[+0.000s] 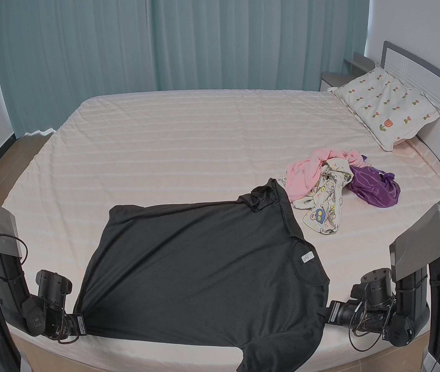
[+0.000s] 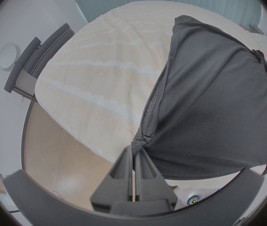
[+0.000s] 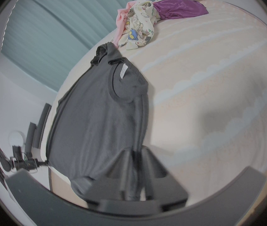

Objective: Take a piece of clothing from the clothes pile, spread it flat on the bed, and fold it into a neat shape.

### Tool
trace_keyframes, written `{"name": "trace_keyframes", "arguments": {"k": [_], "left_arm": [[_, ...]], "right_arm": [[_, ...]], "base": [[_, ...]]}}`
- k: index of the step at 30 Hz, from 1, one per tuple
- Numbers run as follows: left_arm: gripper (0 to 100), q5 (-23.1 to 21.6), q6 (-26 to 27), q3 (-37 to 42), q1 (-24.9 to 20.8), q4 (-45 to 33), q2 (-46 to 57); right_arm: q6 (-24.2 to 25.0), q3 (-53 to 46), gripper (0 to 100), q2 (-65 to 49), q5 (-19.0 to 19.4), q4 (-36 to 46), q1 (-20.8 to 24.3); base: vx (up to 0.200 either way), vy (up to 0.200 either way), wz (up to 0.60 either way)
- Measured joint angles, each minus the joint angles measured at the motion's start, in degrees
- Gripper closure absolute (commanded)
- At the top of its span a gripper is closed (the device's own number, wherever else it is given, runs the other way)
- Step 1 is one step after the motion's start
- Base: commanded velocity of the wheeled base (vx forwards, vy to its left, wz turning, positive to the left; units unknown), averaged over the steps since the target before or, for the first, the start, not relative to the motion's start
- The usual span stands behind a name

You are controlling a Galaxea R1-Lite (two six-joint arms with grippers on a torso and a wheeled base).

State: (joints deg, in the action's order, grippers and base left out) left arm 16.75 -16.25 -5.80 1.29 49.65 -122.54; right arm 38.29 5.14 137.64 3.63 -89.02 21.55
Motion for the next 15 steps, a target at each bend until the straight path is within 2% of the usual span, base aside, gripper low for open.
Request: {"name": "trace_keyframes", "arguments": {"k": [4,15], "left_arm": [[100,0.0,0.3,0.18,-0.02,-0.01,-0.39],[100,0.0,2.62,2.15,-0.11,-0.01,-1.13]], "right_arm": [[-4.55,-2.91,100,-0.07,0.02,0.04,-0.41],[-7.72,-4.11,100,-1.32,-0.66,1.05,-2.97]], "base": [[0.0,0.0,0.0],[0.0,0.0,0.0]]}}
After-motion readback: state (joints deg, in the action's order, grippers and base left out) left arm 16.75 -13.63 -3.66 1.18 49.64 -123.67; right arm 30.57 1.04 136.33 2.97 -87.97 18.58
